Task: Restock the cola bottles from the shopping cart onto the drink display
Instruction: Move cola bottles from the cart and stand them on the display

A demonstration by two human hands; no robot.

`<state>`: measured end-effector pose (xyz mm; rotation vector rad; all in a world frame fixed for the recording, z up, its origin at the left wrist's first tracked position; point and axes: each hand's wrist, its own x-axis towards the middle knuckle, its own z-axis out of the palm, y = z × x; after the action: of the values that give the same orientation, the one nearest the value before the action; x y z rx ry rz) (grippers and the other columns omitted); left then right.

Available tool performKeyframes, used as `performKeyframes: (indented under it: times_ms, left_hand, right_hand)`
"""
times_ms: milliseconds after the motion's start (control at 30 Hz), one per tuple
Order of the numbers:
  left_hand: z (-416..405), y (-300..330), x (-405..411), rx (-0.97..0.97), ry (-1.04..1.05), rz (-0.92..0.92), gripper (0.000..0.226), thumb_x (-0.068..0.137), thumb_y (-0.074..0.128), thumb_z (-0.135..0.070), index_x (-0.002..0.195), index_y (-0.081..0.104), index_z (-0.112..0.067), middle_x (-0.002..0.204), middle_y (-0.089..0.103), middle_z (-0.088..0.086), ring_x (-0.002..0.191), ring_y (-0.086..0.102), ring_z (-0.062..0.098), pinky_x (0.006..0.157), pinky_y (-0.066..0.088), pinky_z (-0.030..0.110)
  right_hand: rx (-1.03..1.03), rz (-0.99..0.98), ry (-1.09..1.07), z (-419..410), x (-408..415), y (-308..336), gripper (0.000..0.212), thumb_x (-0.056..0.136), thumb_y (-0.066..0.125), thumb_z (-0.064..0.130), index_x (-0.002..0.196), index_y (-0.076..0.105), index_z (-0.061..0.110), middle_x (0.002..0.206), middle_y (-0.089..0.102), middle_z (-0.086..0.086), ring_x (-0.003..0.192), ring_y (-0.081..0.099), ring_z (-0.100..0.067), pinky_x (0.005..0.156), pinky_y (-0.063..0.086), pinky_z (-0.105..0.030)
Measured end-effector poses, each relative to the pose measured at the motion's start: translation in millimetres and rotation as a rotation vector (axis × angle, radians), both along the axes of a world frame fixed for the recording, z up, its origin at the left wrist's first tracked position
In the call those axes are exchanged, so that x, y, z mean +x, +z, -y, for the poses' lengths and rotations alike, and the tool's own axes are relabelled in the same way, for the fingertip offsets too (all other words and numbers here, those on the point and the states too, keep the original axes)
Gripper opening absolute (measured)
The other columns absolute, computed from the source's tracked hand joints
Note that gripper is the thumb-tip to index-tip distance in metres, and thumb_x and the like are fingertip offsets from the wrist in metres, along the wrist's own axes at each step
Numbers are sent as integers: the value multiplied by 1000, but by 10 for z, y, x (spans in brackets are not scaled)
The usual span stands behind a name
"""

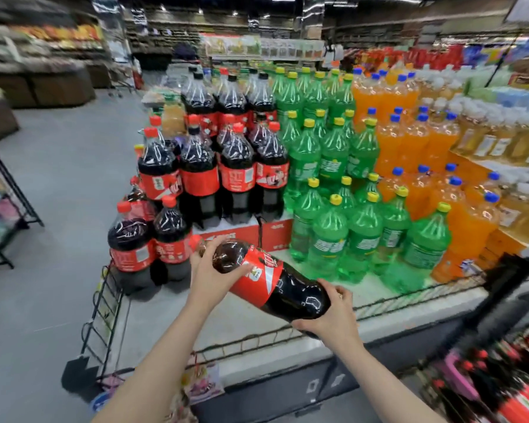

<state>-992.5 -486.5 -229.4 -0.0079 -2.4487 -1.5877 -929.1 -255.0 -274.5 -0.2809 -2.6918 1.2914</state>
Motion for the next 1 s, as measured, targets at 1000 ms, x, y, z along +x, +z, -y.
performKeyframes:
  times_ms: [1000]
  left_hand:
    - [48,75,-2156,-25,-209,-333,34,84,66,-8,116,63,-19,107,64,-14,93,57,-7,89,43,12]
  right_hand:
    - [-290,-1,245,805,-2469,-170,102,47,89,17,134,39,25,130,50,3,118,49,-11,98,39,-14]
